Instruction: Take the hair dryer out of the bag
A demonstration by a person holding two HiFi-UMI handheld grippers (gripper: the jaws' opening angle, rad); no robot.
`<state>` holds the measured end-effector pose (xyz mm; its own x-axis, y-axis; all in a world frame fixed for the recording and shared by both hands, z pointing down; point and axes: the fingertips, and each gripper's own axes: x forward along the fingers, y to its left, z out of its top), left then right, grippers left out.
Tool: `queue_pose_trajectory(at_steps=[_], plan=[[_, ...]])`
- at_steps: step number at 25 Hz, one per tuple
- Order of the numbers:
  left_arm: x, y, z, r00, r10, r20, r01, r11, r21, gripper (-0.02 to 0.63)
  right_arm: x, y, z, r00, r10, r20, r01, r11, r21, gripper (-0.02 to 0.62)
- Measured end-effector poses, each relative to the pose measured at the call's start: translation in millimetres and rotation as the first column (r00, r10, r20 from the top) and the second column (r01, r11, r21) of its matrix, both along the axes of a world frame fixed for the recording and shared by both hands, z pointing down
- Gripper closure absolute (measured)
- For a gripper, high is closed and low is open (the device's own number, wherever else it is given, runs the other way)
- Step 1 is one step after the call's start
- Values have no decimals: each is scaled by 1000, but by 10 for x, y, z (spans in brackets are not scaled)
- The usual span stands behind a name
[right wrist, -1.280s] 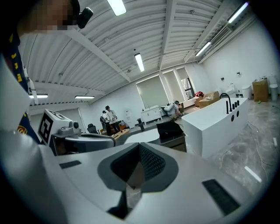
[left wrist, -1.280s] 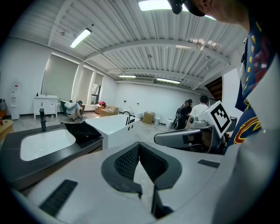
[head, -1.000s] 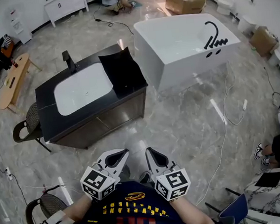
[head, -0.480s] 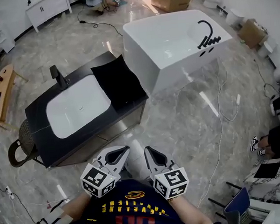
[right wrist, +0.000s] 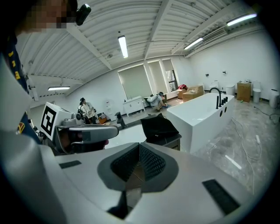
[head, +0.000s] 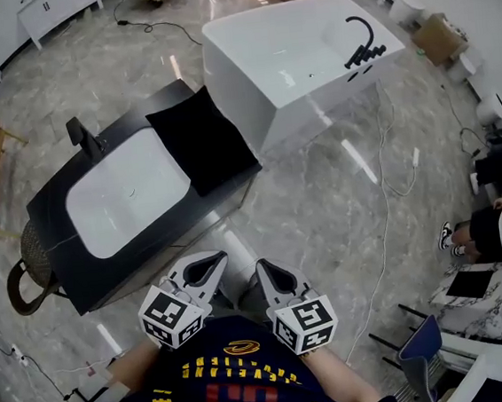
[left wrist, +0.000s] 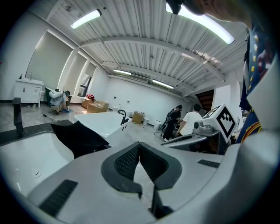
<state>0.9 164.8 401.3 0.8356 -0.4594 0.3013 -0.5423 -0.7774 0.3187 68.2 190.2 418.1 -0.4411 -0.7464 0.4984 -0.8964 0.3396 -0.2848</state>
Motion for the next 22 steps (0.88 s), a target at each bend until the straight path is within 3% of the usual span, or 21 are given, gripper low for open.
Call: queue_pose_trajectory(at_steps=[6,12,22], plan=[[136,-321,151,999,-6,52,5,1000,12,603,125,-245,195,999,14,46,-12,999,-53,586],[214,-916,238,987,-78,142,70,996,62,603,239,-777,187,996,-43,80,46,998,-41,586],[519,-1738,799,938,-121,324,113,993,43,601,760,-1654,390,986,-117,118,129,987,-95,586]])
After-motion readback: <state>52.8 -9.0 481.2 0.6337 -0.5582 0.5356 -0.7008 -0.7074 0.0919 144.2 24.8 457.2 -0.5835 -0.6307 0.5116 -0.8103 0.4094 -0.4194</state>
